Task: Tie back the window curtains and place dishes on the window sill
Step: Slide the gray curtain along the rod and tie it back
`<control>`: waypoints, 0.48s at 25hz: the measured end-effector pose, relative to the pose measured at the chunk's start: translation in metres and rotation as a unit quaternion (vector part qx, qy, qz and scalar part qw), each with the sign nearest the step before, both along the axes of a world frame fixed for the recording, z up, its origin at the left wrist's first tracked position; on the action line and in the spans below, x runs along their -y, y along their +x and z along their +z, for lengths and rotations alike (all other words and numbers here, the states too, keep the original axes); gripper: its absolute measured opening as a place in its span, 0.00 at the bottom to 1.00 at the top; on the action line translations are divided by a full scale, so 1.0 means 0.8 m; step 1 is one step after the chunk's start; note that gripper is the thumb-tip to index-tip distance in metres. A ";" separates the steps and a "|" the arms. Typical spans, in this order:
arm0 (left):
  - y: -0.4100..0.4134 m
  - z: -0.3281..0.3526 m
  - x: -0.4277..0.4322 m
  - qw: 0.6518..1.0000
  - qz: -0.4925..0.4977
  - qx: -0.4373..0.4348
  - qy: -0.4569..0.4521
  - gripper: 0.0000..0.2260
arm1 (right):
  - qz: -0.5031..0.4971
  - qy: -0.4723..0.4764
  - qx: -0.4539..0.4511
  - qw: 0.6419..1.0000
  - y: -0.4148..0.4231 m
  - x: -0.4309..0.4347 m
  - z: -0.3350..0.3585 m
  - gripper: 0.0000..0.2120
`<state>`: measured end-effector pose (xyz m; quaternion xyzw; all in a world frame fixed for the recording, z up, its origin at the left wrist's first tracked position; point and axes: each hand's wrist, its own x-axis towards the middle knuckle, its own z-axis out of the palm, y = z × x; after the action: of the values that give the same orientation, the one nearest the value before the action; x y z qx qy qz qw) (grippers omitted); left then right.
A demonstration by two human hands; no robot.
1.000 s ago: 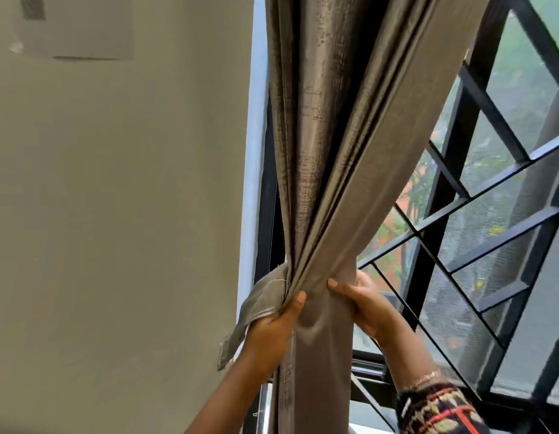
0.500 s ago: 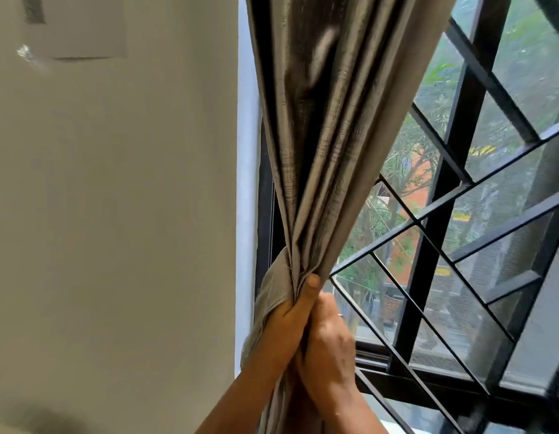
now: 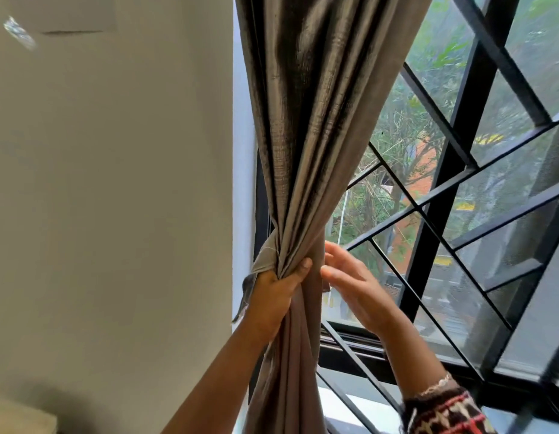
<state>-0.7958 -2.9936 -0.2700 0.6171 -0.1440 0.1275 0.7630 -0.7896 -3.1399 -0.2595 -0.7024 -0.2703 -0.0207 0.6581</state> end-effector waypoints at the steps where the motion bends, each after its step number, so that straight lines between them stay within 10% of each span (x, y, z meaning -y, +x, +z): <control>1: 0.000 0.000 -0.003 1.000 -0.011 0.000 0.004 0.17 | 0.043 -0.011 -0.011 0.999 0.002 -0.001 0.002 0.23; 8: 0.004 0.001 -0.016 0.998 -0.016 -0.032 0.054 0.14 | -0.102 -0.018 0.007 0.995 -0.005 0.028 0.000 0.04; 12: 0.000 0.000 -0.010 0.996 0.030 0.032 0.073 0.12 | -0.193 -0.064 0.088 0.975 -0.032 0.040 0.006 0.12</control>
<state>-0.7958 -2.9859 -0.2700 0.6705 -0.1587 0.1594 0.7070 -0.8151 -3.1719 -0.2548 -0.7773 -0.1875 -0.1915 0.5691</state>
